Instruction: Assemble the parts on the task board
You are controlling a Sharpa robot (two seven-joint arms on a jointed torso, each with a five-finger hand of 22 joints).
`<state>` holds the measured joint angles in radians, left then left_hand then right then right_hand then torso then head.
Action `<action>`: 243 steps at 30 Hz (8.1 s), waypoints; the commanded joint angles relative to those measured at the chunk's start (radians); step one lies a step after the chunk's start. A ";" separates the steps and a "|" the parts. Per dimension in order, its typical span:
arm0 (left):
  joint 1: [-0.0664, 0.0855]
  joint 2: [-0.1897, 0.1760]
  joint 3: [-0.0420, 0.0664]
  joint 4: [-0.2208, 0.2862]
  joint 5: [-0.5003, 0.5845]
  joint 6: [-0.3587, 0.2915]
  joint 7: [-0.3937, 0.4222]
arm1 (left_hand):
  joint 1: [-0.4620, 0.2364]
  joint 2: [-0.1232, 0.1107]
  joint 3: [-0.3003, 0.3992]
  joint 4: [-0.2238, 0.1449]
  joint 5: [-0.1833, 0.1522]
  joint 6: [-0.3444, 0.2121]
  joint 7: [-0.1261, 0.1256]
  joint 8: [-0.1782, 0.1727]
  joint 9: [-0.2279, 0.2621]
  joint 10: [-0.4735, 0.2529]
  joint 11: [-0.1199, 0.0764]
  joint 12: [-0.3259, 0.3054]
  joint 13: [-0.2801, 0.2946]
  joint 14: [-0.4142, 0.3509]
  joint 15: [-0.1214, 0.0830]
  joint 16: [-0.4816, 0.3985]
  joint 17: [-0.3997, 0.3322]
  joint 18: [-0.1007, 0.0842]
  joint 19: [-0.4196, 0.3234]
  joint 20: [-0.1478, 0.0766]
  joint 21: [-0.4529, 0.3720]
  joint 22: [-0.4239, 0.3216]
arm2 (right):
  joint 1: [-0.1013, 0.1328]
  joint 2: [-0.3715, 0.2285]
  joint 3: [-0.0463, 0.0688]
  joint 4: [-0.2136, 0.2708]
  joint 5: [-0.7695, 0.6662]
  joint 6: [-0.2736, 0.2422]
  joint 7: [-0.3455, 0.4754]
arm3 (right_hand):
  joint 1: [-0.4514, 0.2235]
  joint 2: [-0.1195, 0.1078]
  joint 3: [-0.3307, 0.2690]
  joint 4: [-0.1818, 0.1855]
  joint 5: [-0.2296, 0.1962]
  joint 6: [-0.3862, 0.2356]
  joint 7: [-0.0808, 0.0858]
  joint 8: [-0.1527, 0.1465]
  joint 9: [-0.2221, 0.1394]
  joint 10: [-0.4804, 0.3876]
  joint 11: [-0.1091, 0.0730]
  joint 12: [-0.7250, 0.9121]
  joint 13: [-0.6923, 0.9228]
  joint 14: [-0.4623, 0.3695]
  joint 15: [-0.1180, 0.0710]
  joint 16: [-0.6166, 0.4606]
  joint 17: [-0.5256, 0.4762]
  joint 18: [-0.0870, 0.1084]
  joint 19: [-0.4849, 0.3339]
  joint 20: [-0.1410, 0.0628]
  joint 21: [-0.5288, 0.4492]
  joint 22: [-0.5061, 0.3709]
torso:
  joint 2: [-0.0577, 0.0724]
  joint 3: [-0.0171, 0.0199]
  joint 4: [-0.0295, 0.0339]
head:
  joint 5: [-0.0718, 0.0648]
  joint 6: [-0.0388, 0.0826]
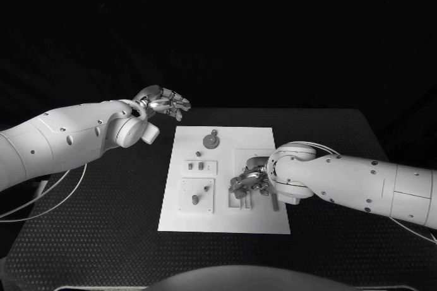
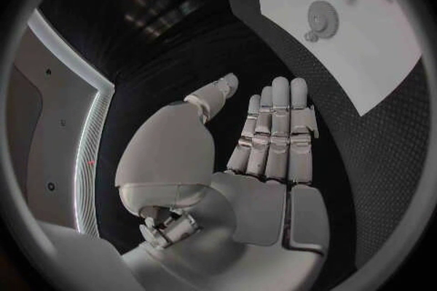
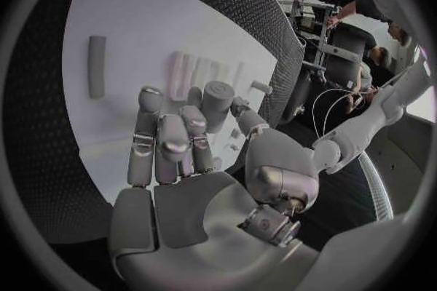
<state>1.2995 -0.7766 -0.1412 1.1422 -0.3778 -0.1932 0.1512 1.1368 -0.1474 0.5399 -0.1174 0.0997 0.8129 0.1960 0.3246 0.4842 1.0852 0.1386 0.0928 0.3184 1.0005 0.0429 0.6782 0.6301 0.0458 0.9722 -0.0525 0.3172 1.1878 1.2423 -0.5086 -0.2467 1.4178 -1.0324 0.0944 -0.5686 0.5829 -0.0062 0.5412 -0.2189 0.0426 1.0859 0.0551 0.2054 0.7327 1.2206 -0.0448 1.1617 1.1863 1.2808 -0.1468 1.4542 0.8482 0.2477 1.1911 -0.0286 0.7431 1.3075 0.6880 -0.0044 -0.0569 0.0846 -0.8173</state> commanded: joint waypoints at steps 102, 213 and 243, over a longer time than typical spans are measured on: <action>0.001 0.000 0.000 0.000 0.004 0.011 0.007 | -0.006 -0.003 0.000 0.009 0.008 -0.008 -0.002 0.008 -0.005 -0.005 0.003 0.006 0.000 0.006 -0.001 -0.009 0.006 0.011 0.006 -0.005 -0.010 0.005 | -0.012 -0.114 0.000 0.090 -0.056 -0.198 0.212 | 0.051 -0.213 0.112 0.028 0.005 -0.063 0.034 -0.038 -0.010 -0.041 0.021 -0.037 -0.021 0.000 0.015 -0.011 -0.004 0.013 0.003 -0.007 -0.008 0.017 | -0.001 0.0006 -0.0007 | 0.011 -0.001; 0.001 -0.001 0.000 0.002 0.004 0.014 0.012 | -0.007 -0.005 -0.004 0.011 0.008 -0.009 -0.003 0.012 -0.008 -0.004 0.003 0.007 0.000 0.007 -0.001 -0.013 0.012 0.011 0.006 -0.005 -0.014 0.009 | -0.008 -0.332 0.001 0.172 -0.105 -0.076 0.125 | 0.273 -0.182 0.066 0.152 0.005 -0.027 0.009 0.077 0.109 -0.043 -0.001 -0.017 -0.052 0.001 -0.001 -0.025 -0.006 0.014 -0.008 0.009 -0.008 0.017 | -0.002 0.0011 -0.0035 | -0.003 0.016; 0.001 -0.010 -0.001 0.008 0.004 0.015 0.012 | -0.007 -0.005 -0.004 0.011 0.008 -0.009 -0.003 0.013 -0.009 -0.004 0.003 0.008 0.000 0.007 -0.001 -0.014 0.014 0.011 0.006 -0.005 -0.015 0.010 | -0.059 -0.278 0.000 0.139 -0.191 -0.026 0.056 | 0.243 -0.214 0.081 0.222 0.005 -0.028 0.006 0.078 0.136 -0.036 -0.004 -0.019 -0.053 0.001 -0.005 -0.022 -0.005 0.014 -0.006 0.005 -0.008 0.019 | 0.000 -0.0014 0.0008 | -0.005 0.008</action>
<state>1.2994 -0.7871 -0.1423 1.1476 -0.3775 -0.1903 0.1520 1.1368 -0.1474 0.5367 -0.1101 0.1036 0.8104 0.1933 0.3322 0.4770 1.0845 0.1393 0.0966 0.3184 1.0006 0.0429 0.6705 0.6420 0.0458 0.9757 -0.0527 0.3056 1.1967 1.1869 -0.7905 -0.2464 1.5587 -1.2006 0.0333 -0.4980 0.8360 -0.2198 0.6211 -0.0040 0.0427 1.0565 0.0656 0.2781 0.8677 1.1830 -0.0467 1.1459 1.1327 1.2842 -0.1428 1.4320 0.8423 0.2562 1.1847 -0.0144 0.7393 1.3079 0.6882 -0.0053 -0.0563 0.0808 -0.8082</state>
